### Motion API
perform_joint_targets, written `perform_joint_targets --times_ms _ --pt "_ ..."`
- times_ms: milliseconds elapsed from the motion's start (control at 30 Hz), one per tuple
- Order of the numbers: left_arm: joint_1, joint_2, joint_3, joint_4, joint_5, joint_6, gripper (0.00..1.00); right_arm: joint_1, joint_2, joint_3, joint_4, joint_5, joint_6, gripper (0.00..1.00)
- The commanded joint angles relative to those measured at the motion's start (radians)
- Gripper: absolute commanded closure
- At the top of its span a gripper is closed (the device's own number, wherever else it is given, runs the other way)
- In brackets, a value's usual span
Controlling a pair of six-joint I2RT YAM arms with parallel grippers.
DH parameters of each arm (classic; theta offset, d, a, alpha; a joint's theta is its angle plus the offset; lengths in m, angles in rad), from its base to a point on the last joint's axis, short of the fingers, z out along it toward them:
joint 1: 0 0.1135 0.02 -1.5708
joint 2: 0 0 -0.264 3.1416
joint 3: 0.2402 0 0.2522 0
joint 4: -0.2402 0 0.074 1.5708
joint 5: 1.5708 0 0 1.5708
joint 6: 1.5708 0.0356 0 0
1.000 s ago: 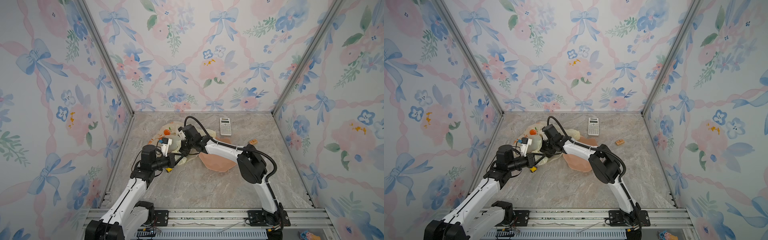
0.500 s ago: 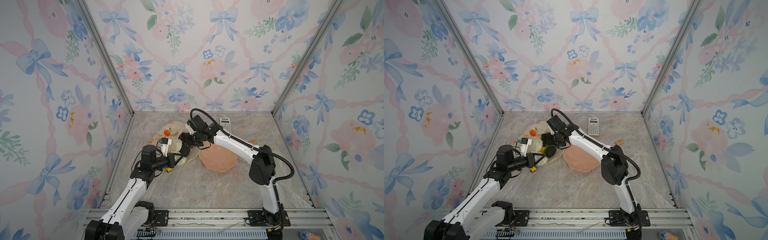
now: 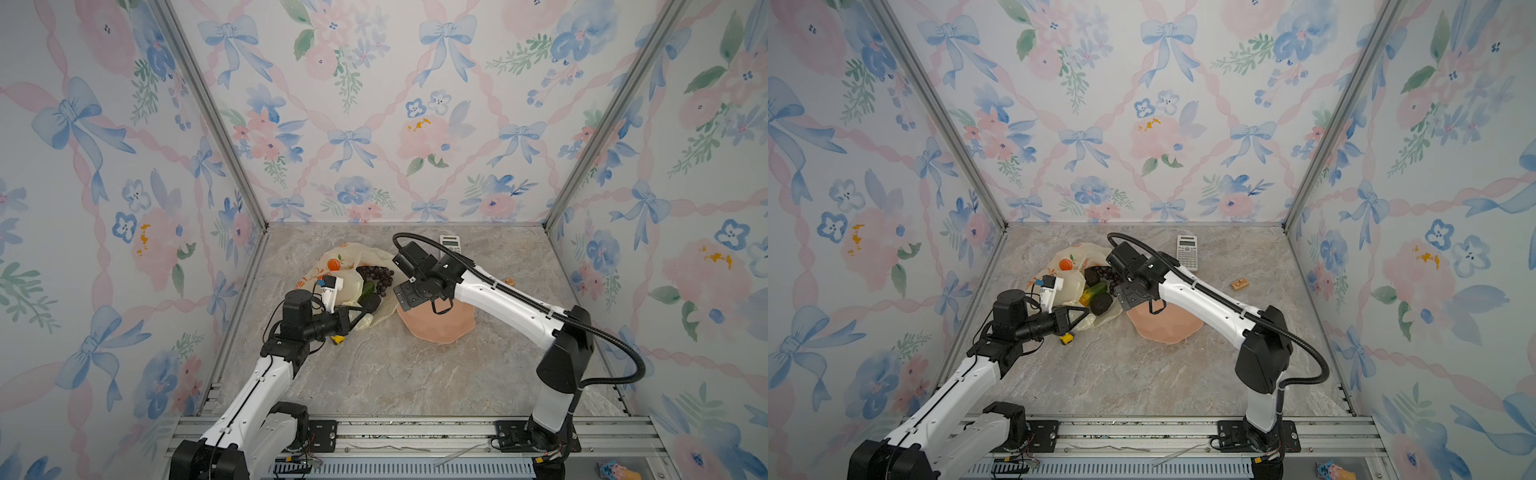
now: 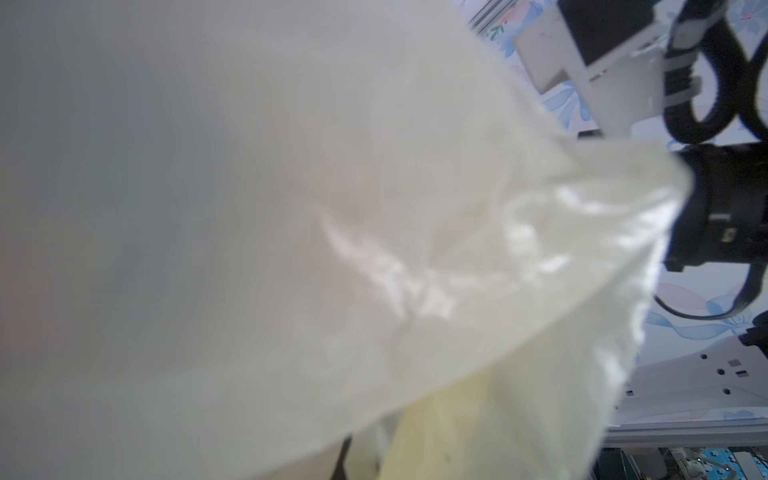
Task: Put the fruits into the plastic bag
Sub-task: 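Grasp the bag rim farthest from the left gripper with the right gripper, then lift the bag by its rim with both grippers off the table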
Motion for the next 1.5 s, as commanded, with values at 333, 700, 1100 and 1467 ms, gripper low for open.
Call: perform_joint_targets --times_ms 333,700,1100,1467 --pt "0.001 -0.001 0.022 -0.013 -0.012 0.03 1.0 -0.297 0.007 -0.057 0.24 -0.453 -0.146 0.0" --pt "0.009 0.014 0.025 -0.014 -0.006 0.032 1.0 -0.347 0.164 0.033 0.275 -0.669 -0.154 0.1" --pt "0.019 0.017 0.024 -0.008 0.002 0.026 1.0 -0.347 0.179 0.035 0.271 -0.625 -0.125 0.54" --pt "0.029 0.016 0.024 -0.008 0.001 0.022 1.0 -0.345 0.148 0.056 0.266 -0.6 -0.094 1.0"
